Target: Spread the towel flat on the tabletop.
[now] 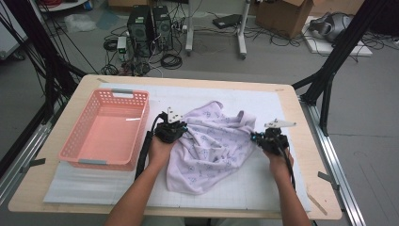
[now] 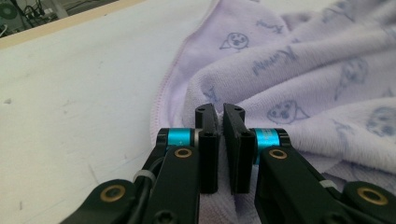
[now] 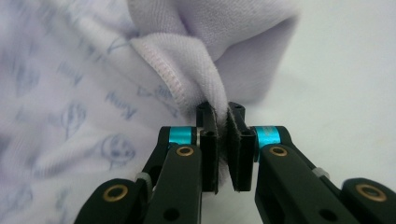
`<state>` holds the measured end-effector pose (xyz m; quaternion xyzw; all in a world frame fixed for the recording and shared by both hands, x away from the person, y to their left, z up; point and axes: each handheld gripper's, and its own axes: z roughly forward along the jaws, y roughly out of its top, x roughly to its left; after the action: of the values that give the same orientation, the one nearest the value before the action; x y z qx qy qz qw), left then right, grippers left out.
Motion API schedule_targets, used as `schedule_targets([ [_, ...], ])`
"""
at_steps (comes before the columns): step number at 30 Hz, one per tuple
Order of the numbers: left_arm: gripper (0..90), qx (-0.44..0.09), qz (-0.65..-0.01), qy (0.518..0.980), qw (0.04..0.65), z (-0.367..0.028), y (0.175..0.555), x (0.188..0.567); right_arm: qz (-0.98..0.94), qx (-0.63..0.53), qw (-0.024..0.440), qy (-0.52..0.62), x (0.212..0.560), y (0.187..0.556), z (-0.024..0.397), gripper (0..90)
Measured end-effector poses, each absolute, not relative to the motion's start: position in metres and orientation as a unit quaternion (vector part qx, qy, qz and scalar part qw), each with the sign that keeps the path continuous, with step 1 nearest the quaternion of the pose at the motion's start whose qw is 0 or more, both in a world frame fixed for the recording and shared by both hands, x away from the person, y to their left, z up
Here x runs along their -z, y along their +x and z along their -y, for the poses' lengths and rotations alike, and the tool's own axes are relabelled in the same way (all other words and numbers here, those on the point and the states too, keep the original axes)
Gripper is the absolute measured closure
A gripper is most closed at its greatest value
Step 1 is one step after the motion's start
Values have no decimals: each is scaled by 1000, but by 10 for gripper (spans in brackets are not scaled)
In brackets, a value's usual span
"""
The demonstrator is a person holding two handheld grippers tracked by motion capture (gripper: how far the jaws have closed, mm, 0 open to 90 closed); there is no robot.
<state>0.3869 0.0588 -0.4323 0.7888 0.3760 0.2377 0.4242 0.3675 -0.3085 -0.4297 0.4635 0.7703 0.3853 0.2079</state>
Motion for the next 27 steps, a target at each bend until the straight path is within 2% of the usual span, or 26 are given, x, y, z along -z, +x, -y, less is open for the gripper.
schedule_targets([
  [4, 807, -221, -381, 780, 445, -50, 386, 434, -756, -350, 254, 492, 421, 399, 311, 848],
  [6, 680, -207, -393, 776, 448, -53, 386, 432, -737, -344, 273, 513, 418, 406, 310, 824],
  [9, 532, -208, -393, 782, 437, -60, 382, 428, -725, -355, 266, 526, 416, 402, 312, 691],
  [10, 515, -211, -391, 781, 438, -63, 379, 427, -720, -360, 271, 528, 415, 397, 313, 679],
  [16, 490, -208, -403, 772, 445, -76, 364, 436, -689, -397, 279, 538, 406, 358, 332, 665],
  [22, 418, -173, -418, 783, 426, -79, 361, 447, -703, -395, 266, 528, 412, 314, 339, 575],
  [25, 412, -165, -411, 796, 412, -77, 362, 450, -720, -396, 234, 519, 424, 298, 337, 540],
  [27, 423, -161, -413, 795, 414, -77, 362, 451, -731, -415, 187, 509, 431, 290, 334, 526],
])
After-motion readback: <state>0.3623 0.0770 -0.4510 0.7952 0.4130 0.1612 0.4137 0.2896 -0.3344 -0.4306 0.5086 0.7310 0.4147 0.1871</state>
